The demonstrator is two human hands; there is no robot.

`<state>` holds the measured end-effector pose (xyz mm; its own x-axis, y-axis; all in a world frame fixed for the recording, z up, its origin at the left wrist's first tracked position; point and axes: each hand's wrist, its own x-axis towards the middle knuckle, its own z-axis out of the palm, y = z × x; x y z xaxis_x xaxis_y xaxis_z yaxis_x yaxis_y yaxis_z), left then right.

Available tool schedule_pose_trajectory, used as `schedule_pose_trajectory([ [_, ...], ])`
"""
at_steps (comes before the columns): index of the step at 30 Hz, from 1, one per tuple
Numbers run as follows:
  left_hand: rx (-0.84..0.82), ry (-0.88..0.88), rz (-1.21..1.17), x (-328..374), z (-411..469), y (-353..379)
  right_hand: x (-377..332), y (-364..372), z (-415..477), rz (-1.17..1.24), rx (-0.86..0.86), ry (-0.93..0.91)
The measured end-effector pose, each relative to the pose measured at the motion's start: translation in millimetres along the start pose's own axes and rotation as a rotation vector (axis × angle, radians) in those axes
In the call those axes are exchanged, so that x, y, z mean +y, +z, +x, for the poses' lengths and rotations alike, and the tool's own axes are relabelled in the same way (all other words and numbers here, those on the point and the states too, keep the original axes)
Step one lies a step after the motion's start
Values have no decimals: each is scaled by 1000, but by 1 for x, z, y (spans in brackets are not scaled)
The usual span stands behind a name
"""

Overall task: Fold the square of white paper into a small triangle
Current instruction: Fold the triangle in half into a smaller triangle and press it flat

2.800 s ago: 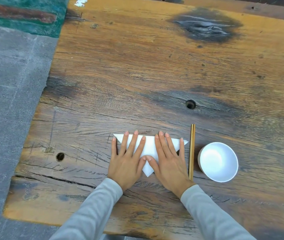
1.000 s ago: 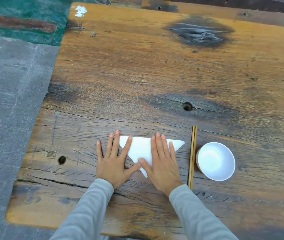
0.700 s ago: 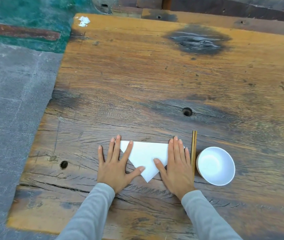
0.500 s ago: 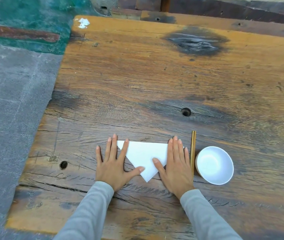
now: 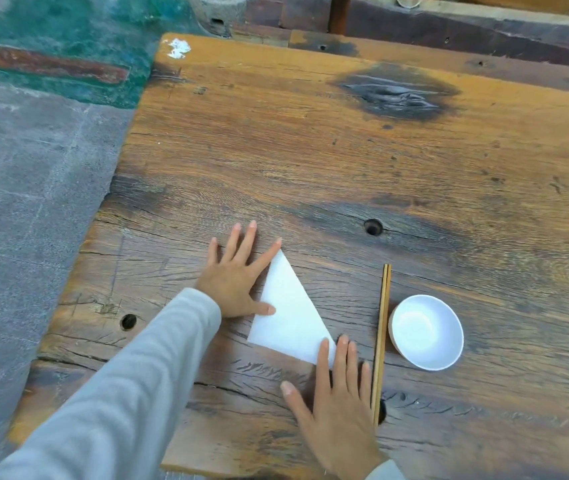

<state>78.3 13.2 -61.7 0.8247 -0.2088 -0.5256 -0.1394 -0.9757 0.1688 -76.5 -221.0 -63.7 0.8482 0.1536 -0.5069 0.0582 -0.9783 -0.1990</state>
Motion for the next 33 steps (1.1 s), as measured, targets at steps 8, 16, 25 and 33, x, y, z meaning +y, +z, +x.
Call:
schedule_pose_trajectory([
  [8,541,211,-299,60,-79,78,-10,-22,-27,97,55,-93],
  [16,515,221,-182,63,-114,128,23,-46,13,495,33,65],
  [25,492,275,-163,50,-106,133,14,-52,29,796,-189,322],
  [33,489,316,-133,44,-104,132,14,-59,25,1155,-233,254],
])
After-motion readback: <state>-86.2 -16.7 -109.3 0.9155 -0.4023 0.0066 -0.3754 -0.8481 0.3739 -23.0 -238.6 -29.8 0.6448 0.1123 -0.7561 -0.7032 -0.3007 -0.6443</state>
